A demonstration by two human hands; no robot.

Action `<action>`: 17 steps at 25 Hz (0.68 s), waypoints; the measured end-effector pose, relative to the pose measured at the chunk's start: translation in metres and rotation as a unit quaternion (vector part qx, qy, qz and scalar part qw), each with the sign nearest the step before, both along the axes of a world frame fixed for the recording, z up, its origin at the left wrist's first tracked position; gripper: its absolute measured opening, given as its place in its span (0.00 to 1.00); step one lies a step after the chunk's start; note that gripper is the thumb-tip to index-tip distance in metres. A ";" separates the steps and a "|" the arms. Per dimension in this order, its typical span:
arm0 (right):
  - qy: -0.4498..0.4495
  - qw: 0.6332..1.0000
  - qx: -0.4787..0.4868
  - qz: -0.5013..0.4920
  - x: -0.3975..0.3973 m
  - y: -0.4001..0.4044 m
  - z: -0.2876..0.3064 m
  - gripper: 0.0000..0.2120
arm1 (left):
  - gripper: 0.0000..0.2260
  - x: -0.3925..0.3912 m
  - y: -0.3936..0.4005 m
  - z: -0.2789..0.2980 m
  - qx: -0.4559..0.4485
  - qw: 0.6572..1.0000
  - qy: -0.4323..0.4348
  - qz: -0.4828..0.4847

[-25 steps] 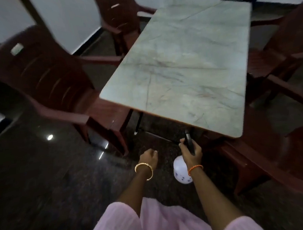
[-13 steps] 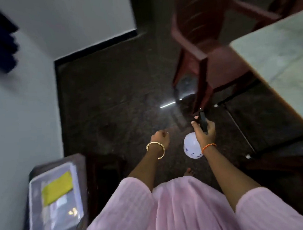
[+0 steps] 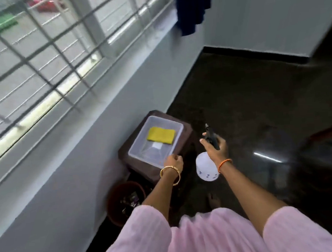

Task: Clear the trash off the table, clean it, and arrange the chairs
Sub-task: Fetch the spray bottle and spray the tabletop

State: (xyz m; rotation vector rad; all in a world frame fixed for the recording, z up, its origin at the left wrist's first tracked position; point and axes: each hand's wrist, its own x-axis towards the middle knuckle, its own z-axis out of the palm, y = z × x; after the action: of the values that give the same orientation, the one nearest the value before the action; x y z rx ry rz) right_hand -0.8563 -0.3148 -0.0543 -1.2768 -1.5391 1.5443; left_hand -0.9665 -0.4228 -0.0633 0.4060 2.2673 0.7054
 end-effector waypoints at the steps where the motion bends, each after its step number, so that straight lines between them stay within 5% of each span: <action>1: -0.011 0.999 0.022 0.042 -0.023 -0.005 0.002 0.07 | 0.14 -0.013 -0.009 0.001 0.005 0.999 -0.002 0.036; 6: -0.065 0.950 0.181 0.246 -0.124 -0.020 0.006 0.07 | 0.14 -0.072 -0.041 -0.013 0.015 0.981 -0.024 0.193; 11: -0.074 0.902 0.206 0.372 -0.198 -0.012 -0.012 0.15 | 0.09 -0.107 -0.034 -0.031 0.064 0.932 -0.100 0.343; 17: -0.060 0.842 0.245 0.478 -0.237 -0.004 -0.056 0.16 | 0.08 -0.127 -0.018 -0.055 0.007 0.897 -0.150 0.417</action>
State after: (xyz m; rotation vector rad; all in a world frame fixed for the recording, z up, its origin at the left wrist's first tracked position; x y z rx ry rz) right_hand -1.0929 -0.3183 -0.1100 -0.2689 -2.6631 1.4049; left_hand -1.0932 -0.4406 -0.1181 -0.6869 2.0794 1.1043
